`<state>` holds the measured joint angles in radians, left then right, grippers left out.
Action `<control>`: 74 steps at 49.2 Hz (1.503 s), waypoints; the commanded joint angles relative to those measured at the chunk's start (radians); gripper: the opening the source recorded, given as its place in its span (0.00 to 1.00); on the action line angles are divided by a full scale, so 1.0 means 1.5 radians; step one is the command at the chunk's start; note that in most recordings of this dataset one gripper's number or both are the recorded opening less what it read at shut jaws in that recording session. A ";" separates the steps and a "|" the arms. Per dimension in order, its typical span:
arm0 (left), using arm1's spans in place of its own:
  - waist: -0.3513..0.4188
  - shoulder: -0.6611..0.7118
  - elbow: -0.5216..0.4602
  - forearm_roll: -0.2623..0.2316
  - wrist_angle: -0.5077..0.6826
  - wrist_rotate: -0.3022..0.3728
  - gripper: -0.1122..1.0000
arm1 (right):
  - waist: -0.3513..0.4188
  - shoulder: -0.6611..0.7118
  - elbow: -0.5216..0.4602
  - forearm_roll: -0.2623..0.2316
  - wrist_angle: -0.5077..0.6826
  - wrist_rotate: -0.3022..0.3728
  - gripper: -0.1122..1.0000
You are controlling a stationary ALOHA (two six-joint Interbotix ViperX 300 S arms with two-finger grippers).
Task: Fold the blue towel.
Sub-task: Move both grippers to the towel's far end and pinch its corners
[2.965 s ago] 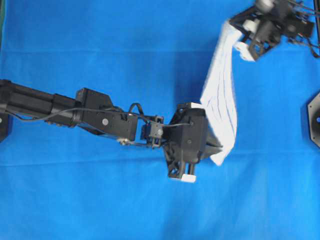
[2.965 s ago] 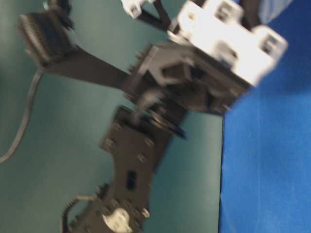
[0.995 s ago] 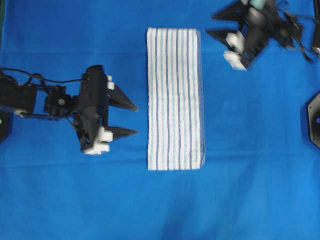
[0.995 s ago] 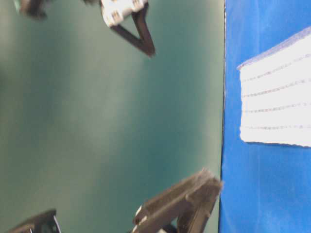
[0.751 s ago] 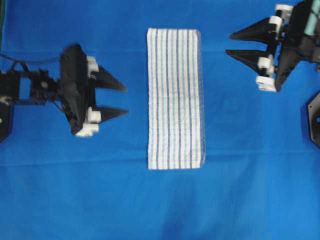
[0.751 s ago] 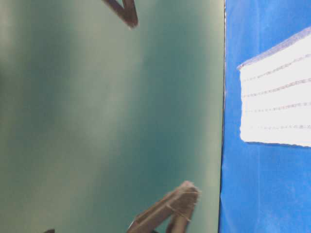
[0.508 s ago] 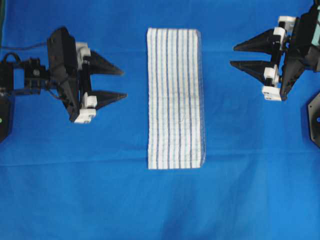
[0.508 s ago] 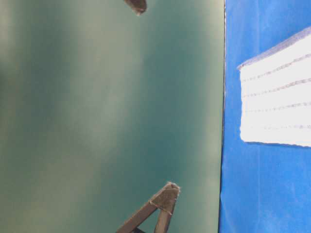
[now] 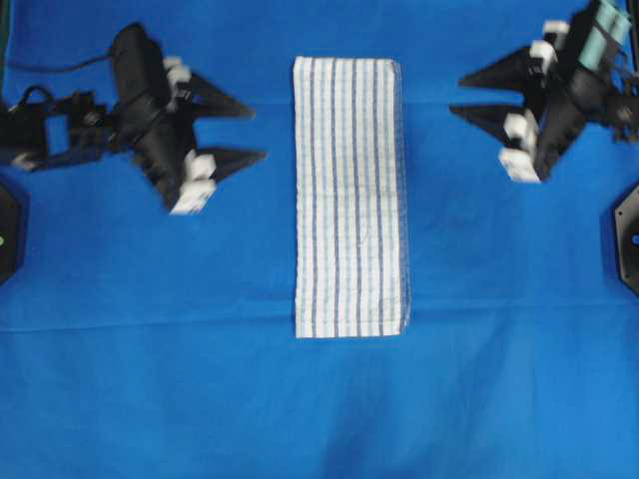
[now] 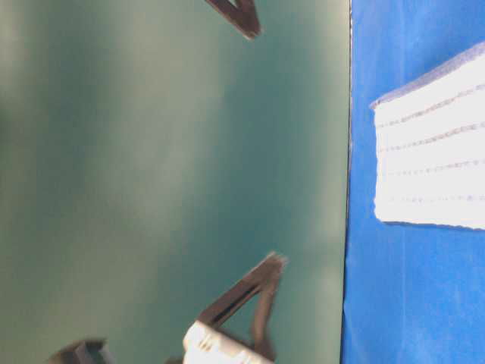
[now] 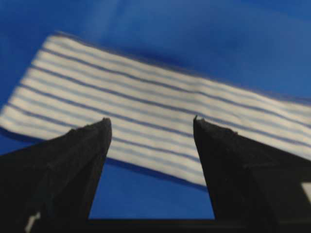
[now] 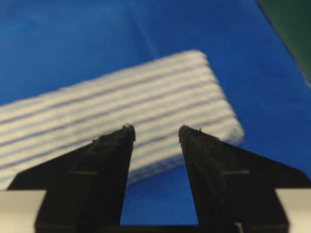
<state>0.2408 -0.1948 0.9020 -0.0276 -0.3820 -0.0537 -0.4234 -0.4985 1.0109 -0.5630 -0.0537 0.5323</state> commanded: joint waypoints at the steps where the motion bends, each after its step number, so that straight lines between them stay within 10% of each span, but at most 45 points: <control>1: 0.029 0.059 -0.045 0.002 -0.024 0.011 0.66 | -0.024 0.048 -0.039 -0.005 -0.007 -0.003 0.56; 24: 0.127 0.269 -0.179 0.001 -0.028 0.043 0.66 | -0.110 0.360 -0.197 -0.036 -0.007 -0.004 0.56; 63: 0.168 0.382 -0.231 0.002 -0.027 0.043 0.65 | -0.130 0.477 -0.238 -0.038 -0.044 -0.004 0.55; 74: 0.167 0.383 -0.231 0.002 -0.010 0.050 0.40 | -0.127 0.480 -0.234 -0.038 -0.043 -0.004 0.33</control>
<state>0.4878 0.3927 0.5676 -0.0261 -0.4050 0.0153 -0.6136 0.2332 0.6703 -0.6182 -0.1150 0.5277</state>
